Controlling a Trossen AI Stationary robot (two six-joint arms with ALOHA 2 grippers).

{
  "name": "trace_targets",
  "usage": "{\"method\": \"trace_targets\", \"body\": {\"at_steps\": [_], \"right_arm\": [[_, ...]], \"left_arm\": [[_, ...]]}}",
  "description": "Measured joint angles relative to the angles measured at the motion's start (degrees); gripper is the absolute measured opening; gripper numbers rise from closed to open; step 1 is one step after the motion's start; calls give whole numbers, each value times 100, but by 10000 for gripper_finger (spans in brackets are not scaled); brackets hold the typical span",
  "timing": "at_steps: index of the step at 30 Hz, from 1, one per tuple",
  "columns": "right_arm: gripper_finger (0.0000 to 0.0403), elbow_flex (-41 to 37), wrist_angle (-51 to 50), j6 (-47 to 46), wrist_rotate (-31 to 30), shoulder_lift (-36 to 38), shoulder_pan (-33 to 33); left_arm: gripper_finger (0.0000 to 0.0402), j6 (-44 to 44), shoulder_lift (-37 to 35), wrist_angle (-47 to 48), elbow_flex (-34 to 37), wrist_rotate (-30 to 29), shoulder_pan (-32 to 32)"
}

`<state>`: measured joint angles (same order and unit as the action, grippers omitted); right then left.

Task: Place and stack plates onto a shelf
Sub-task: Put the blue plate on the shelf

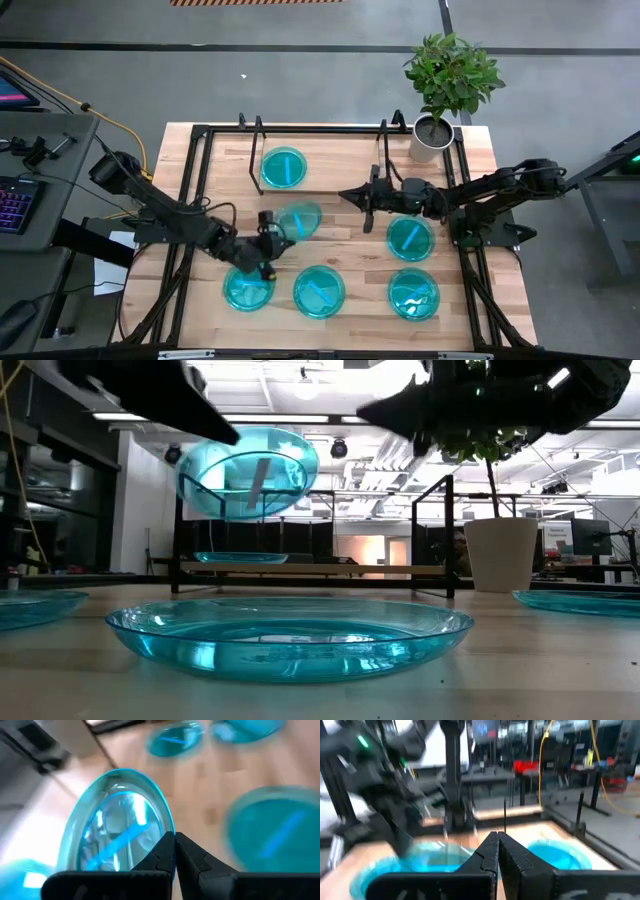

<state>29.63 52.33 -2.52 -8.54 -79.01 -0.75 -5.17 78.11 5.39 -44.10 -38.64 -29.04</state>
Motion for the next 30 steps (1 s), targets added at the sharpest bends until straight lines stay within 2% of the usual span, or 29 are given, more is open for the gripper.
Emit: {"method": "trace_targets", "body": {"at_steps": [4, 7, 11, 16, 21, 25, 30], "right_arm": [[0, 0, 103, 19, 0, 351, 0], [0, 0, 52, 21, -2, 602, -6], [0, 0, -125, 66, 21, 810, -48], [0, 0, -275, 289, 26, 895, -144], [0, 0, -298, 300, 33, 897, -155], [0, 0, -311, 300, 33, 897, -153], [0, 2, -344, 299, 44, 897, -153]], "left_arm": [[0, 1470, -4, -529, 0, -139, 579], [0, 2253, -4, -1040, -4, 386, 1149], [0, 2771, 119, -1530, -7, 1289, 1931], [0, 3390, 572, -2200, -7, 1726, 2634], [0, 3689, 1253, -2642, -148, 2191, 3063], [0, 3954, 1888, -2625, -588, 2245, 3181], [0, 4344, 2590, -2564, -1185, 1904, 3245]]}}
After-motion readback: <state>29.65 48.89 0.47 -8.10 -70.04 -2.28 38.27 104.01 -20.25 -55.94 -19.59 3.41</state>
